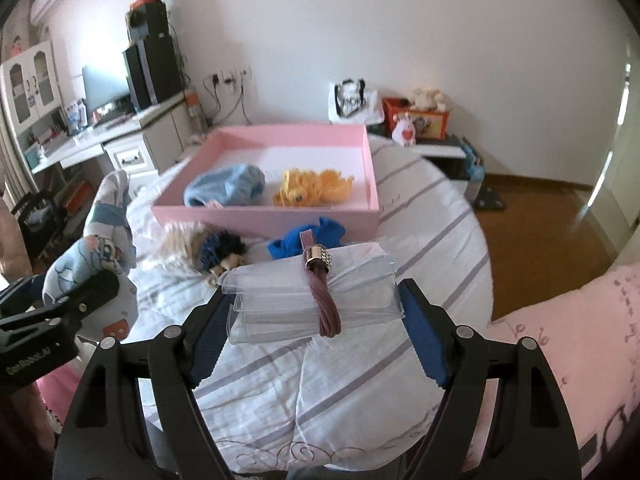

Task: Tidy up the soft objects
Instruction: 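Lift cartoon cloth with left tool while right tool lifts plastic pack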

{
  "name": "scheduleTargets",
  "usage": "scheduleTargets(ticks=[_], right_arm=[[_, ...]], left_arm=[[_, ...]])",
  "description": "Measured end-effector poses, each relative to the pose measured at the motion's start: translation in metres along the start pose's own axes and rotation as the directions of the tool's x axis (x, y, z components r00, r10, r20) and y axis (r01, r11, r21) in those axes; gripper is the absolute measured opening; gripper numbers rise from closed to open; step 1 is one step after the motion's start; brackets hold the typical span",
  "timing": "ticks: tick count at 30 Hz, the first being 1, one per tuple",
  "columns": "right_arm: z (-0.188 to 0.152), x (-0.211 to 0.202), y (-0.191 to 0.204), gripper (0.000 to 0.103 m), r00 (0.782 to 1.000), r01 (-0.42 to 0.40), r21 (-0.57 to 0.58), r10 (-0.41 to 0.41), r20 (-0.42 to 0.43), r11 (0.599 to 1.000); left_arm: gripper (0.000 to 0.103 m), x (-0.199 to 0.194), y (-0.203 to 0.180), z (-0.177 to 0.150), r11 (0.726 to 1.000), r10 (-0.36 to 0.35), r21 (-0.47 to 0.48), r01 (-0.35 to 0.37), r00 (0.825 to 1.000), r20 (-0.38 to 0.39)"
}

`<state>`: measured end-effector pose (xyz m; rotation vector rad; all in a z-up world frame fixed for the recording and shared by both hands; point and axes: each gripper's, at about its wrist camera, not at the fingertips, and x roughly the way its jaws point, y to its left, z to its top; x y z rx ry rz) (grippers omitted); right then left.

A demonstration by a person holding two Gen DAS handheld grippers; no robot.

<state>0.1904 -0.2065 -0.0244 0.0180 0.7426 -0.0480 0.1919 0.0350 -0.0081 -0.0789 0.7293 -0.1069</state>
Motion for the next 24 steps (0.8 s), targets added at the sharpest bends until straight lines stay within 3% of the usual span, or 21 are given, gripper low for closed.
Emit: scheduleTargets(ticks=[11, 24], right_arm=[[0.009, -0.065, 0.002, 0.077, 0.987, 0.001, -0.007, 0.000, 0.160, 1.000], [0.000, -0.133, 0.004, 0.077, 0.945, 0.020, -0.008, -0.017, 0.327, 1.000]], left_arm=[[0.070, -0.079, -0.015, -0.005, 0.999, 0.012, 0.034, -0.017, 0.987, 0.158], [0.070, -0.154, -0.017, -0.045, 0.998, 0.017, 0.054, -0.035, 0.955, 0.297]])
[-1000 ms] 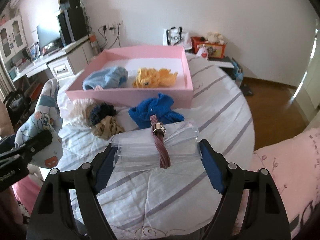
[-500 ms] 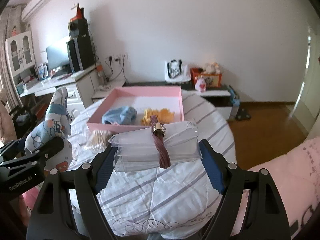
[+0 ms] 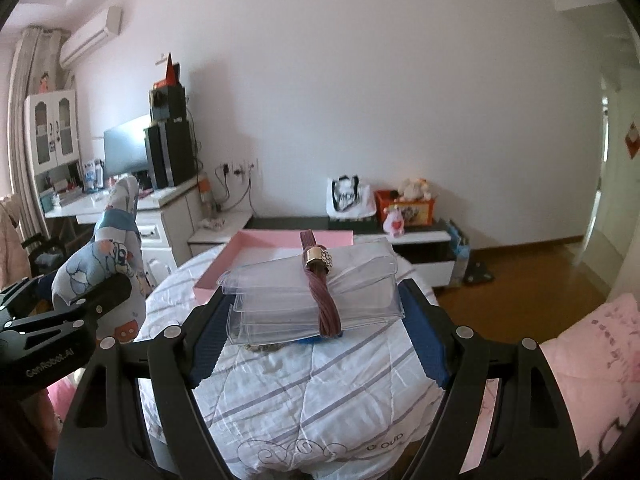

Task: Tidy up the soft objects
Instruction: 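Lift cartoon cloth with left tool while right tool lifts plastic pack, then carry cartoon cloth and plastic pack over the pink box with both tools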

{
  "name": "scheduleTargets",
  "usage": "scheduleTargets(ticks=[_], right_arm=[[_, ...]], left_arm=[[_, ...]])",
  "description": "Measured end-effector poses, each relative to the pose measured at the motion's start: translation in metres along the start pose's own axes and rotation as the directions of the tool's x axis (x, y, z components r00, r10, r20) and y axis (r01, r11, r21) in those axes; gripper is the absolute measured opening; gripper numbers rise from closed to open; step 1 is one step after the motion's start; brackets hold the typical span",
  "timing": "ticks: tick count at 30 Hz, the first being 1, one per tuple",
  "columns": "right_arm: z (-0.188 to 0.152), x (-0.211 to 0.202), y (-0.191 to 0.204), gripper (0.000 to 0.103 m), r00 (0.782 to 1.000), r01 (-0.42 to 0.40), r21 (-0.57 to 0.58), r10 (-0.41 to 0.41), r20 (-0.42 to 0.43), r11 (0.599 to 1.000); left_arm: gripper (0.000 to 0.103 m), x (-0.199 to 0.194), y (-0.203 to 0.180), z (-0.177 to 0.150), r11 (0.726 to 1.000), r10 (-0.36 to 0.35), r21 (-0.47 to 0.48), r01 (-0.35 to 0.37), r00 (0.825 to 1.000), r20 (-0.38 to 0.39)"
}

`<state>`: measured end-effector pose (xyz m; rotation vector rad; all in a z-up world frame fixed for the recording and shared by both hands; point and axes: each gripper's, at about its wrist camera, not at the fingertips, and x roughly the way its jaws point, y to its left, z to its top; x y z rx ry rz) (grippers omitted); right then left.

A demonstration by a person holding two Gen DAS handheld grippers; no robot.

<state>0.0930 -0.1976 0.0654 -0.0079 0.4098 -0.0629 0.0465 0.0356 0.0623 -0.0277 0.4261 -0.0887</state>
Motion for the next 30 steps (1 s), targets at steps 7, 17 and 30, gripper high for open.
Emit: scheduleTargets(ticks=[7, 17, 30], right_arm=[[0.002, -0.026, 0.001, 0.077, 0.998, 0.008, -0.004, -0.007, 0.065, 1.000], [-0.002, -0.049, 0.008, 0.077, 0.993, 0.021, -0.019, -0.019, 0.113, 1.000], [-0.003, -0.049, 0.007, 0.077, 0.994, 0.028, -0.019, -0.026, 0.108, 0.999]], left_arm=[[0.070, -0.034, 0.002, -0.018, 1.000, 0.000, 0.016, -0.001, 0.999, 0.048], [0.070, -0.070, 0.006, -0.048, 1.000, 0.001, 0.020, -0.003, 0.996, 0.087], [0.070, -0.082, 0.014, -0.059, 1.000, 0.002, 0.015, -0.003, 0.997, 0.082]])
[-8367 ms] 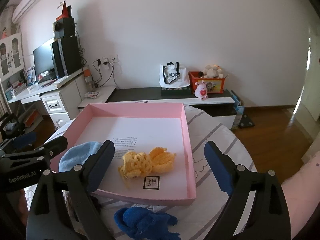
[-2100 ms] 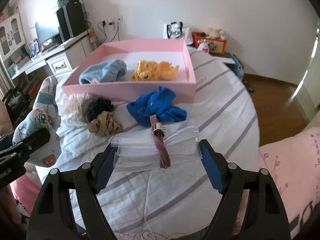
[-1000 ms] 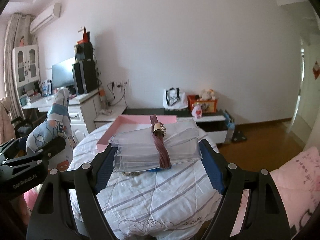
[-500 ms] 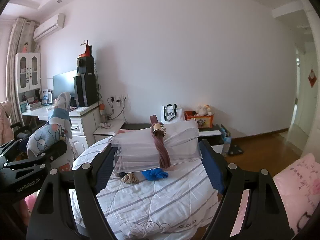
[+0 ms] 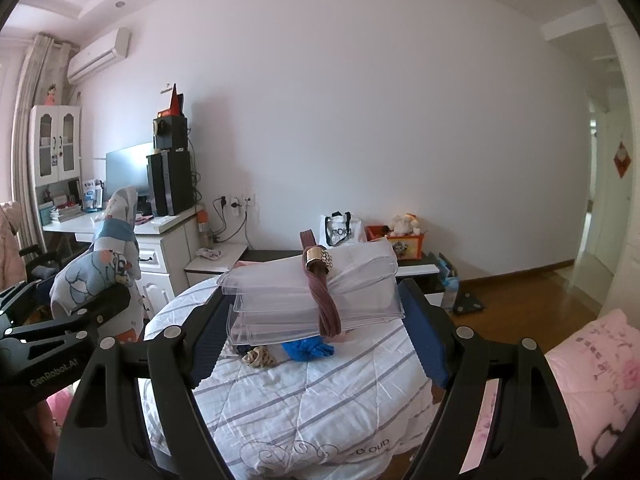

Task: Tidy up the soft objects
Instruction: 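Carry cartoon cloth and plastic pack over the pink box with both tools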

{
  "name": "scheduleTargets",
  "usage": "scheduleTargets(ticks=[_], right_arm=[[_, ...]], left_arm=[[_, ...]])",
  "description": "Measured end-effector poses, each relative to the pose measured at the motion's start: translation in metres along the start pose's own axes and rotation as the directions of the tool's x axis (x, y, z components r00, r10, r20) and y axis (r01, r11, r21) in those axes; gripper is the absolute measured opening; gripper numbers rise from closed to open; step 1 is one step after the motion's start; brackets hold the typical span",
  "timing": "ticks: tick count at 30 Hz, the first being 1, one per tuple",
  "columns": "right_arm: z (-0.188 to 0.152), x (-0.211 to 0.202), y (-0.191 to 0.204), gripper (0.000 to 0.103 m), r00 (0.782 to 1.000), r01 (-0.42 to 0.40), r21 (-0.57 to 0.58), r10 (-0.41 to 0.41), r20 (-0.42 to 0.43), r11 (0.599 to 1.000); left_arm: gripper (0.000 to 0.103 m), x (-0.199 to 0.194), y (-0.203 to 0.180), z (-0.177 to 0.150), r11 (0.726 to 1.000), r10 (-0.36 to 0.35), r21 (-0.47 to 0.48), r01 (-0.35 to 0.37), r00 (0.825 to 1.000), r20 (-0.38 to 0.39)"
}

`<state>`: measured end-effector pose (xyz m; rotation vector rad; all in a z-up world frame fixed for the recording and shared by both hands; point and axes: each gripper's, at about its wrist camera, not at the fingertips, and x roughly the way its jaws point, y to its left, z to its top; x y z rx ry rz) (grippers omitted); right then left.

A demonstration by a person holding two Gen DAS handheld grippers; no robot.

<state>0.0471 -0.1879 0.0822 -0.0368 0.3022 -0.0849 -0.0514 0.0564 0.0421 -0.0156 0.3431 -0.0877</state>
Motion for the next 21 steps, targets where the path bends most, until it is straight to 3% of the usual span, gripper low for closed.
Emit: scheduleTargets(ticks=[10, 21], right_arm=[[0.003, 0.002, 0.000, 0.077, 1.000, 0.001, 0.001, -0.001, -0.006, 1.000], [0.003, 0.017, -0.001, 0.077, 1.000, 0.003, 0.009, -0.003, -0.030, 1.000]], left_arm=[[0.070, 0.007, -0.006, 0.011, 1.000, 0.002, 0.000, -0.002, 1.000, -0.008], [0.070, 0.041, -0.012, 0.021, 1.000, 0.003, -0.004, -0.003, 0.999, -0.035]])
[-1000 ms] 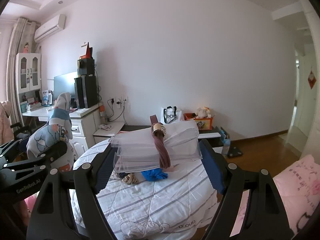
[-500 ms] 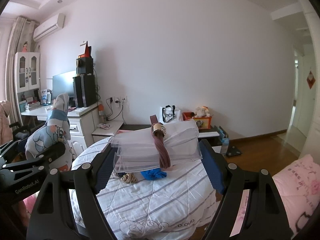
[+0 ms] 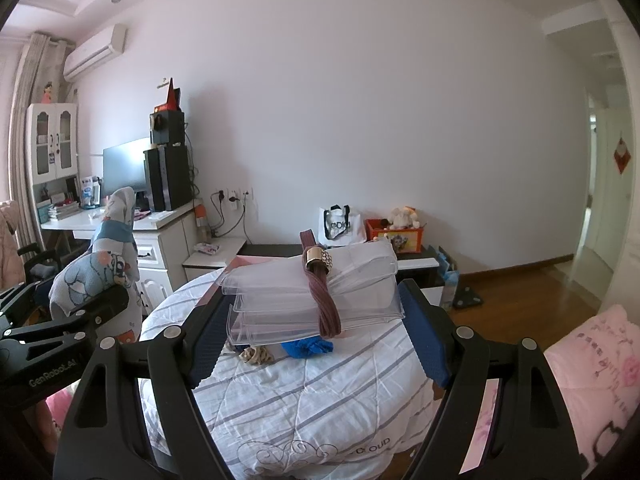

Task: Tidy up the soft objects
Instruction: 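Carry cartoon cloth and plastic pack over the pink box with both tools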

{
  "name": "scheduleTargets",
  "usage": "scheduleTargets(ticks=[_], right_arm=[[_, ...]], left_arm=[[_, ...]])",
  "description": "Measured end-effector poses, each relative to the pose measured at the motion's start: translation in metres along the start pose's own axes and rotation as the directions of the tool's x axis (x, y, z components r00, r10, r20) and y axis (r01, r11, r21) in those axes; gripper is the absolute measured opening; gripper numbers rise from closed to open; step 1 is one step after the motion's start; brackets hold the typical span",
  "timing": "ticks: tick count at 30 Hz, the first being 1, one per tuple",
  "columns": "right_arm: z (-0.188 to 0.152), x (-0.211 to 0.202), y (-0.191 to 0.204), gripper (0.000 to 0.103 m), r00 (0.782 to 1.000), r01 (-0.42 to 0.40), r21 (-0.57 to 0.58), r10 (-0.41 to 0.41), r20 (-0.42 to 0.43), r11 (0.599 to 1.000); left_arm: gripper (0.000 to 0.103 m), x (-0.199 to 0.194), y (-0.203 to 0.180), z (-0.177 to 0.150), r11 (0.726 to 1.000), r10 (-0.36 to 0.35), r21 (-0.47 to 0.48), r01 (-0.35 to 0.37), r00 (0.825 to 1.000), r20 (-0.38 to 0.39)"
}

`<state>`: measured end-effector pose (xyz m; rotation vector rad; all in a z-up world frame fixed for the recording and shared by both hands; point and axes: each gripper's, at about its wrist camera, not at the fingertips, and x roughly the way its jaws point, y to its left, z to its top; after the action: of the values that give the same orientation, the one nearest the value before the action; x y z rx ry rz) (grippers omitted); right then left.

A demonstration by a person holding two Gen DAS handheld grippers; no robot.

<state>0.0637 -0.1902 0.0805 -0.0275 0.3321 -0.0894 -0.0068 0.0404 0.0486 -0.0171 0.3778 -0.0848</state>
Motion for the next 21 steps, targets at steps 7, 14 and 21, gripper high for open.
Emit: scheduleTargets(ticks=[7, 14, 21], right_arm=[[0.000, 0.028, 0.001, 0.077, 0.999, -0.005, 0.004, 0.005, -0.047, 1.000], [-0.004, 0.071, 0.000, 0.078, 0.994, -0.012, 0.006, 0.012, -0.113, 1.000], [-0.010, 0.131, 0.001, 0.077, 0.981, -0.016, 0.023, 0.020, -0.191, 1.000]], left_arm=[[0.070, 0.030, 0.002, 0.009, 1.000, -0.001, -0.006, 0.001, 0.999, -0.044], [0.070, 0.076, 0.007, 0.021, 1.000, -0.004, -0.014, 0.003, 0.994, -0.105], [0.070, 0.145, 0.010, 0.037, 1.000, 0.005, -0.022, -0.009, 0.982, -0.190]])
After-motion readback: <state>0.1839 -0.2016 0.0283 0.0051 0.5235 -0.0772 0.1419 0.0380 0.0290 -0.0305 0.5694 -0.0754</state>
